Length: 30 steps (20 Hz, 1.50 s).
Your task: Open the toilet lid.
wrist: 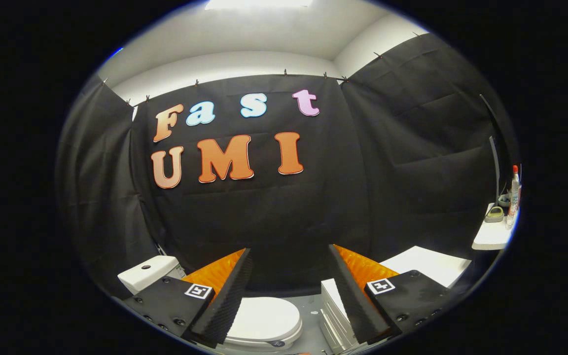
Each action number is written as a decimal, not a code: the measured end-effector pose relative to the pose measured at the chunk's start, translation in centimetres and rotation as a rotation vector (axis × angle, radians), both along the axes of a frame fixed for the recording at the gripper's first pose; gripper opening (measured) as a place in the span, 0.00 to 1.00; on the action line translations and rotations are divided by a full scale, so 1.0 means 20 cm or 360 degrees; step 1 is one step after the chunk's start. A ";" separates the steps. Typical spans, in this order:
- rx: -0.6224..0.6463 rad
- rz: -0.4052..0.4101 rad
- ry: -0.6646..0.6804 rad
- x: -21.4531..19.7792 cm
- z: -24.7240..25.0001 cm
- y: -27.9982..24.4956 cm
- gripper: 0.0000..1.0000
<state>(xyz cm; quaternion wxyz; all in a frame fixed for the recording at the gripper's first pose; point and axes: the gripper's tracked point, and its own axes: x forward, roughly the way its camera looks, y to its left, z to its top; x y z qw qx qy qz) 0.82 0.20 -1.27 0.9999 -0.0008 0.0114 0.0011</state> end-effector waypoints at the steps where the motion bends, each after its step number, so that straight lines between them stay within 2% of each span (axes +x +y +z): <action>1: 0.0000 0.0000 0.0003 0.00 -0.01 0.00 0.98; 6: 0.0010 0.0014 0.0038 0.05 -0.09 0.03 0.98; 10: 0.0054 0.0080 0.0063 0.11 -0.21 0.11 0.98; 19: 0.0099 0.0269 0.0350 0.27 -0.78 0.37 0.99; 22: 0.0173 0.0221 0.0465 0.29 -0.99 0.41 0.99; 26: 0.0403 0.0138 0.0511 0.29 -1.17 0.44 0.99; 30: 0.0506 0.0065 0.0596 0.27 -1.42 0.43 0.99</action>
